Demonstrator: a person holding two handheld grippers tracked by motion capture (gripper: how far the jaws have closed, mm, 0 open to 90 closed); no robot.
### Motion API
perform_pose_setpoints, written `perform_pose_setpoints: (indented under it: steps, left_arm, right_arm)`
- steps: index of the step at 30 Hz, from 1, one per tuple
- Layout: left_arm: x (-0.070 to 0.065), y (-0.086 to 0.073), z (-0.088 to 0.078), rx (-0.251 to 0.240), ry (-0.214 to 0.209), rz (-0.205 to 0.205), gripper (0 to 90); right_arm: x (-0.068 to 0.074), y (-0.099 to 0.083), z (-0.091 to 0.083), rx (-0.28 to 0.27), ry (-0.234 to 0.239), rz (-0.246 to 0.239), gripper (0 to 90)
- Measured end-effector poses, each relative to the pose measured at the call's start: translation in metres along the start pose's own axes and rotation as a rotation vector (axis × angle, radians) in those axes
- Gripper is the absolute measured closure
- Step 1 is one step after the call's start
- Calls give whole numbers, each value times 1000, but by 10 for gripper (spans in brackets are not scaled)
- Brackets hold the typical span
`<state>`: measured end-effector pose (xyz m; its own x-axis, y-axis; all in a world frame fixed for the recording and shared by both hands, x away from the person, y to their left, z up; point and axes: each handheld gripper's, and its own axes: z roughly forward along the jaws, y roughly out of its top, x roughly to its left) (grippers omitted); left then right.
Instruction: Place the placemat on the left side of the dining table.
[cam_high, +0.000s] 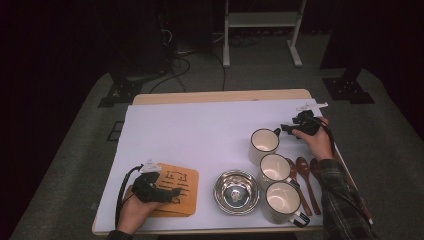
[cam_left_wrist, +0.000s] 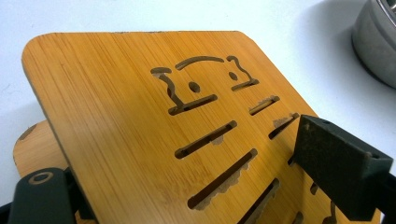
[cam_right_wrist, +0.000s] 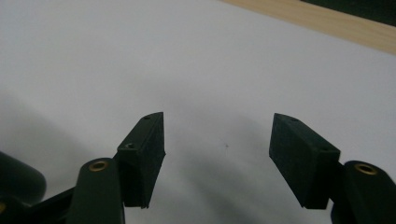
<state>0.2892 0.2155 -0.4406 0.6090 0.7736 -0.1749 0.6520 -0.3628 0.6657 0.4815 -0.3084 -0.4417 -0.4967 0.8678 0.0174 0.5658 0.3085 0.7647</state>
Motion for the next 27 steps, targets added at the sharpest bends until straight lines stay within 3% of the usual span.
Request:
perform_pose_setpoints:
  steps: [8,27]
  left_arm:
    - [0,1,0,1,-7,-3,144]
    - [4,3,-7,5,-45,-33,252]
  right_arm:
    - [-1,-13,9,25,-36,-12,337]
    - [-2,-18,13,13,-27,1,311]
